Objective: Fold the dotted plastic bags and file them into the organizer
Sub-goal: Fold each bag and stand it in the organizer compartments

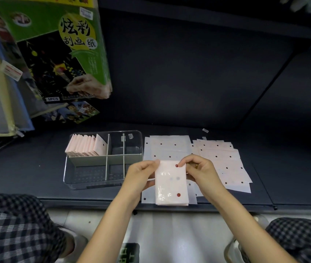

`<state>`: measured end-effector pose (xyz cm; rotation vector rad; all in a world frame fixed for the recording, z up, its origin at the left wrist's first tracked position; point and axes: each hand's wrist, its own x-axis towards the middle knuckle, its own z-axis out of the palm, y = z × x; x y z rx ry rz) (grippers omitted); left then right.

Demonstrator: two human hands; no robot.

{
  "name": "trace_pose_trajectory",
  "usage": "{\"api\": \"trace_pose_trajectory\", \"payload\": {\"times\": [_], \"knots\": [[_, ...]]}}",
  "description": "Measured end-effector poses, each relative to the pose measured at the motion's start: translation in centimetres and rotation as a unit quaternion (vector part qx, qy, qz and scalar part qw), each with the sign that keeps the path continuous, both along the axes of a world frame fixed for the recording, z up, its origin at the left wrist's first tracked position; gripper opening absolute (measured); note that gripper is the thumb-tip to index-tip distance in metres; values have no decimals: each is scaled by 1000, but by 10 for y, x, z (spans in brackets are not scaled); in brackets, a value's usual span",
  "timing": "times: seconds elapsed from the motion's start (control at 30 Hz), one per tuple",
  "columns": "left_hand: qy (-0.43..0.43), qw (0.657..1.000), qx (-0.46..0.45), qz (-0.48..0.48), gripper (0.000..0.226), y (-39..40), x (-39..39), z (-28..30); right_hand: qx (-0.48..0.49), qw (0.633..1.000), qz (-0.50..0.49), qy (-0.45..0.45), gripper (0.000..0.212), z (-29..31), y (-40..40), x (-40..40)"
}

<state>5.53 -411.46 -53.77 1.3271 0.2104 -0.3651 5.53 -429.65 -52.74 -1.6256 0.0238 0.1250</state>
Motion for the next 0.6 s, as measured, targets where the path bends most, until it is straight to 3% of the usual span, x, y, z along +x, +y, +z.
{"api": "trace_pose_trajectory", "payload": {"times": [0.1,0.17,0.27,0.33,0.43,0.6], "knots": [[-39,997,49,46,16,3,2,-2,-14,1000,17,1,44,0,2,2],[-107,985,131,38,15,9,5,-4,-48,998,25,-16,42,1,5,6],[-200,948,247,-4,14,16,7,-2,-139,985,100,-22,25,2,15,11],[-226,940,255,-20,15,22,9,-1,-187,970,155,-6,14,-2,23,13],[-199,955,214,-53,13,39,16,-5,-184,971,154,-2,15,-7,34,20],[-115,959,236,-106,18,83,42,-18,-119,986,102,49,11,-12,52,43]]}}
